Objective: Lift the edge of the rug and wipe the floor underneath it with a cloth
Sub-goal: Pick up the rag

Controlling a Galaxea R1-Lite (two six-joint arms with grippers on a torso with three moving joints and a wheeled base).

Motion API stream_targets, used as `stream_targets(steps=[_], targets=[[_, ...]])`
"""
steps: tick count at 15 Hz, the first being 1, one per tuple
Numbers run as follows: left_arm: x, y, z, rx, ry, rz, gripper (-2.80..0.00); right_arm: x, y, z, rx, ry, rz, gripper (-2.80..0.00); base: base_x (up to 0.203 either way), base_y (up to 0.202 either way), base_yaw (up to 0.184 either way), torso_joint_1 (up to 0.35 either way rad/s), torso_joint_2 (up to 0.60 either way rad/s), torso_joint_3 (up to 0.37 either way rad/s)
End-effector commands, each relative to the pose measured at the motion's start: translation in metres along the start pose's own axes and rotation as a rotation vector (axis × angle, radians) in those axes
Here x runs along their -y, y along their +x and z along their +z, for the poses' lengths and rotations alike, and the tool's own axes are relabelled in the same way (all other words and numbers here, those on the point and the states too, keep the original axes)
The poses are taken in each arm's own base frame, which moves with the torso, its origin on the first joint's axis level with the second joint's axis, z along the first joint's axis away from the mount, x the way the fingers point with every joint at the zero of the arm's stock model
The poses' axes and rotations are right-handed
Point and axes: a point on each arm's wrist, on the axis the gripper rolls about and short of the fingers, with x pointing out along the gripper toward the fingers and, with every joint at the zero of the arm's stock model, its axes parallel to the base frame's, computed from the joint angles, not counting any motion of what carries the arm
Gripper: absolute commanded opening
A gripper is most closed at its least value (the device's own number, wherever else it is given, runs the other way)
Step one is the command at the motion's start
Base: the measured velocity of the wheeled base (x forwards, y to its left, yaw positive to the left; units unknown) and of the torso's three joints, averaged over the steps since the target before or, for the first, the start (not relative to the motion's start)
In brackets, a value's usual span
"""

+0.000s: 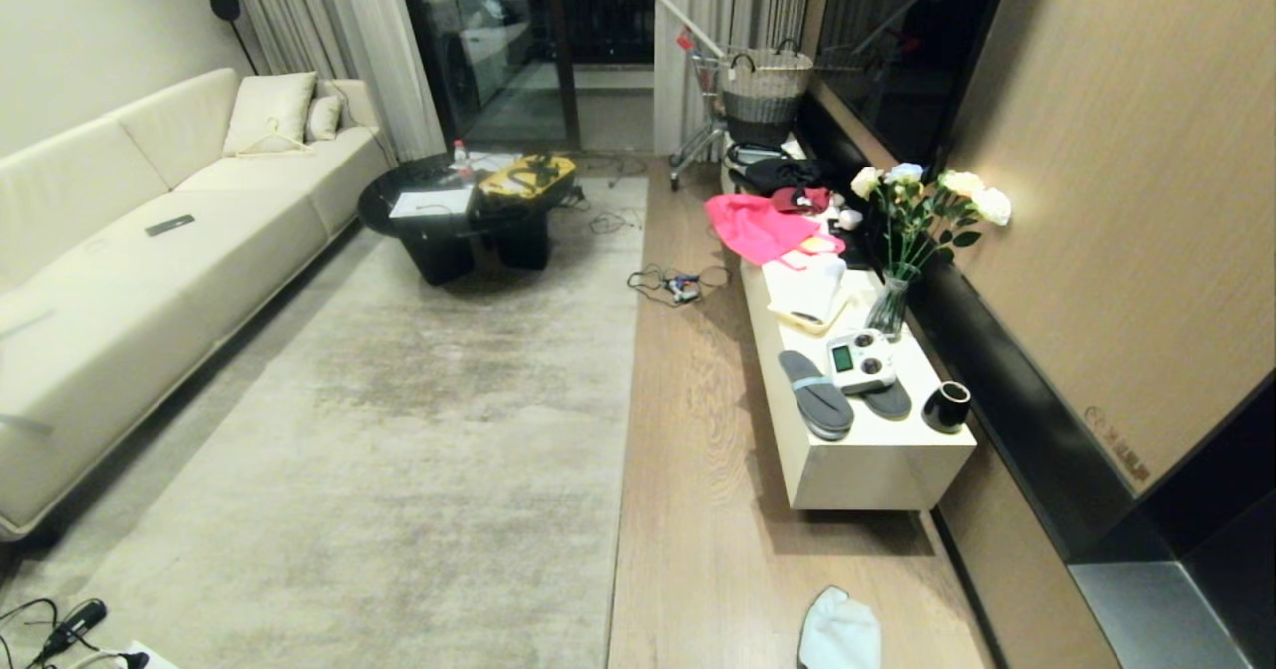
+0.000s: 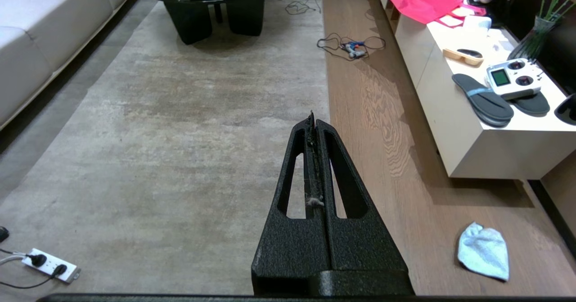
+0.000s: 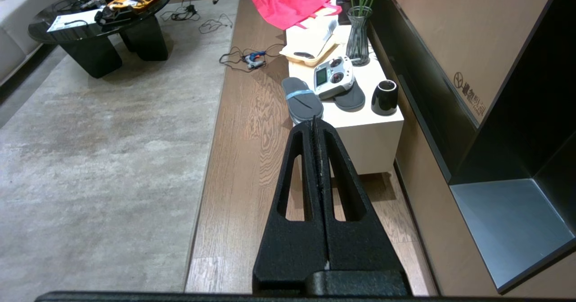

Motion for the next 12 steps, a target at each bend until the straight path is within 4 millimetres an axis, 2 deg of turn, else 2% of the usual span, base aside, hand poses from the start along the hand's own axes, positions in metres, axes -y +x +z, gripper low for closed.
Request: stream_targets(steps=[1, 12], targets=[[0.0000, 0.0000, 0.0000, 0.000, 0.000, 0.000, -2.80, 0.0000, 0.0000, 0.0001, 0.000, 0.001, 0.000, -2.80, 0.000, 0.000, 0.000, 0.000, 0.00, 0.000], [0.0000, 0.0000, 0.0000, 0.000, -0.001, 0.000, -2.80, 0.0000, 0.0001, 0.0001, -0.001, 0.000, -0.001, -2.80, 0.000, 0.000, 0.000, 0.000, 0.00, 0.000]])
